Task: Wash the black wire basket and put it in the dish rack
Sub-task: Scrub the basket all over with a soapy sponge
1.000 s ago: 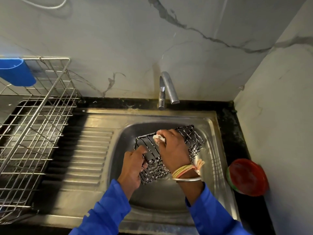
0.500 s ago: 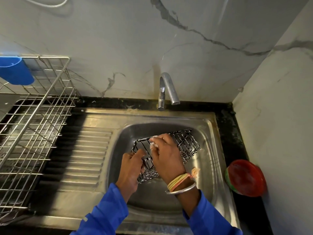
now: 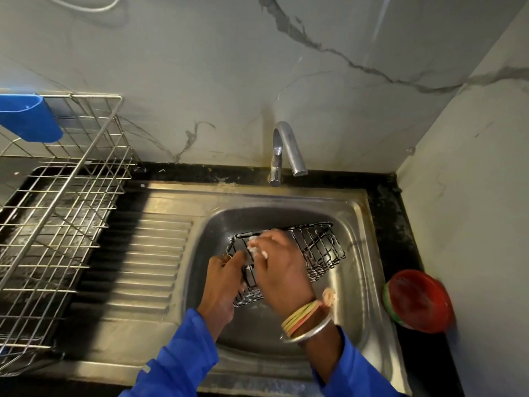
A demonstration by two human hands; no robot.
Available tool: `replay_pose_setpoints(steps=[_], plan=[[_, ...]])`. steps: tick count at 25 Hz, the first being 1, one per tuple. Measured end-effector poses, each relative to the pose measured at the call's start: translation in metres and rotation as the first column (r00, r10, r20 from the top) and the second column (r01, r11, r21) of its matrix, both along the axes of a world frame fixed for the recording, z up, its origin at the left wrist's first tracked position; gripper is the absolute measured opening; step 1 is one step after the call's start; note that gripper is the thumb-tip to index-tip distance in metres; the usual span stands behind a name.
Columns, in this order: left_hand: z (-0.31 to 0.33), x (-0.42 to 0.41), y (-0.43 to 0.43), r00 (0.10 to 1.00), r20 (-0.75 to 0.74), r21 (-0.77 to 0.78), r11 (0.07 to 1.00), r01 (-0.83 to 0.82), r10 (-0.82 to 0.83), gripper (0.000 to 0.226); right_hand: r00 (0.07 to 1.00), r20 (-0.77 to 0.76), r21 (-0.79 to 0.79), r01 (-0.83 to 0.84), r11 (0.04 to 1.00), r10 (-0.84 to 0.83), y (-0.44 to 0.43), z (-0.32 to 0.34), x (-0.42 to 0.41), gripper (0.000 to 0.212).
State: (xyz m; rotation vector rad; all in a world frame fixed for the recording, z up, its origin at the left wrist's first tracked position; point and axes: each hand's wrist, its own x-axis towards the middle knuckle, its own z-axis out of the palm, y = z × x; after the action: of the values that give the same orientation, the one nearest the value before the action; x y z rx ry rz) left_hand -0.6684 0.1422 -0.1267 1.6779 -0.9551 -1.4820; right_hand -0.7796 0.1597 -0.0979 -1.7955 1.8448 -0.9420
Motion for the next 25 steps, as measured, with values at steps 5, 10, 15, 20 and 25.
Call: replay_pose_setpoints(steps=[5,10,15,20,25], plan=[[-0.002,0.003,-0.002,0.999,0.035,0.012,1.0,-0.009,0.008,0.026,0.977,0.055,0.023,0.205,0.978,-0.206,-0.013,-0.02,-0.04,0.016],[-0.008,0.006,-0.005,0.999,0.052,-0.028,1.0,-0.012,0.014,0.023,0.987,0.058,0.02,0.149,0.989,-0.15,0.004,-0.019,-0.027,0.017],[-0.014,0.009,0.001,0.998,0.026,-0.23,0.971,0.061,-0.057,0.043,0.949,0.141,0.039,0.281,0.959,-0.284,0.007,-0.025,-0.044,0.016],[-0.021,0.018,-0.003,0.979,0.185,-0.551,0.817,0.171,-0.08,0.044,0.824,0.372,0.065,0.435,0.898,-0.427,0.006,-0.023,-0.054,0.015],[-0.017,0.032,-0.016,0.895,0.441,-0.761,0.502,0.412,-0.067,0.045,0.714,0.588,0.091,0.408,0.909,-0.38,0.003,-0.001,-0.054,0.021]])
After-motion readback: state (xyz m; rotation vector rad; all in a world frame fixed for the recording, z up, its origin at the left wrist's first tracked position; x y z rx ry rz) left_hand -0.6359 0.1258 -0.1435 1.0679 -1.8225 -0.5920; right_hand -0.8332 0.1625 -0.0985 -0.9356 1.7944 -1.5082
